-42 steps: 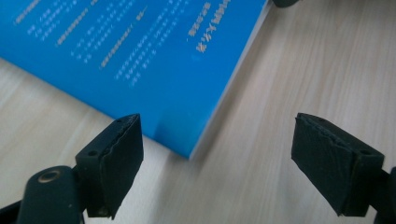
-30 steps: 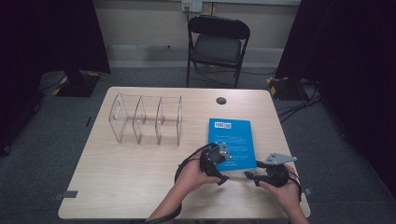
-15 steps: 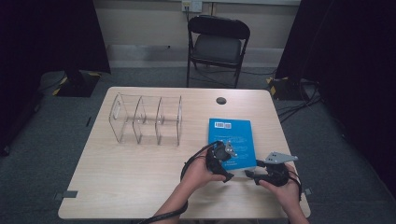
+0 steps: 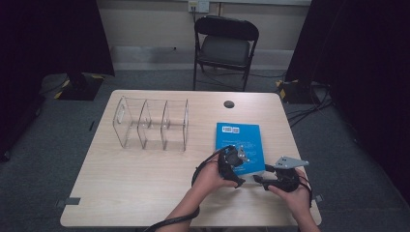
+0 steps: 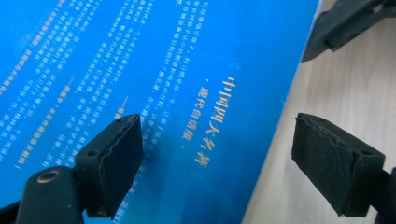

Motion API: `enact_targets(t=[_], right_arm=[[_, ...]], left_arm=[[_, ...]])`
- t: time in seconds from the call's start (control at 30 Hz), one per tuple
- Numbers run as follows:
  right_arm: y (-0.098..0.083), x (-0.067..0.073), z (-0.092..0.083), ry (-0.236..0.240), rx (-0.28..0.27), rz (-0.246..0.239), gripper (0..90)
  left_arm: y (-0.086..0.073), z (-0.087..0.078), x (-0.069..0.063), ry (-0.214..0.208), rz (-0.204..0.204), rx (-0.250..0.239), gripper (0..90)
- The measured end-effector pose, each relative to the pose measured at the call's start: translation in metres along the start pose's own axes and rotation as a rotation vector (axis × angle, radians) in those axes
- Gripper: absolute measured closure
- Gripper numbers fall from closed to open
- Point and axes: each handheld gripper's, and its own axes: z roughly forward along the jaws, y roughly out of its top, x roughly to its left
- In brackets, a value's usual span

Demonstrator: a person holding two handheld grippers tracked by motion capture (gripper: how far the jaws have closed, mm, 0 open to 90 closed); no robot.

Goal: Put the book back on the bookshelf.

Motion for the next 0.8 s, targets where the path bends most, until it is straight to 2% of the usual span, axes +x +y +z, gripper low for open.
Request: enact_targets(t=[0.1, 0.2, 0.27, 0.33, 0.43, 0.47, 0.57, 0.6, 0.63, 0.67, 0.7, 0.73, 0.8], right_arm=[[0.000, 0.000, 0.000, 0.000, 0.000, 0.003, 39.5], [0.001, 0.000, 0.000, -0.003, -0.002, 0.009, 39.8], [0.001, 0.001, -0.001, 0.001, -0.005, 0.012, 41.4], [0.001, 0.001, -0.001, 0.000, -0.005, 0.012, 41.4], [0.002, 0.001, -0.001, 0.000, -0.011, 0.012, 41.4], [0.002, 0.001, -0.001, -0.001, -0.012, 0.014, 41.4], [0.003, 0.001, -0.001, -0.001, -0.016, 0.014, 41.4], [0.003, 0.001, -0.001, -0.006, -0.019, 0.013, 41.5], [0.003, 0.001, -0.001, -0.006, -0.021, 0.015, 41.5], [0.004, 0.002, -0.002, -0.005, -0.026, 0.014, 41.7], [0.004, 0.002, -0.002, -0.005, -0.026, 0.014, 41.7], [0.004, 0.002, -0.002, -0.004, -0.030, 0.016, 41.8], [0.004, 0.002, -0.002, -0.003, -0.031, 0.019, 41.8]], left_arm=[[0.001, 0.002, 0.000, 0.008, -0.002, 0.000, 15.8], [0.002, 0.005, -0.002, 0.024, 0.020, 0.008, 15.2], [0.002, 0.007, -0.002, 0.028, 0.003, -0.011, 15.1], [0.003, 0.006, -0.001, 0.039, 0.026, 0.007, 15.3], [0.005, 0.009, -0.002, 0.050, 0.013, -0.001, 16.0], [0.006, 0.009, -0.001, 0.053, 0.031, 0.012, 15.3], [0.006, 0.011, -0.003, 0.067, 0.021, 0.000, 15.3], [0.007, 0.011, -0.002, 0.071, 0.033, 0.005, 15.3], [0.007, 0.013, -0.003, 0.073, 0.021, -0.006, 15.4], [0.008, 0.013, -0.002, 0.083, 0.038, 0.005, 15.5], [0.008, 0.013, -0.002, 0.083, 0.038, 0.005, 15.8], [0.008, 0.013, -0.002, 0.092, 0.018, -0.008, 16.7], [0.008, 0.013, -0.001, 0.088, 0.024, -0.004, 16.7]])
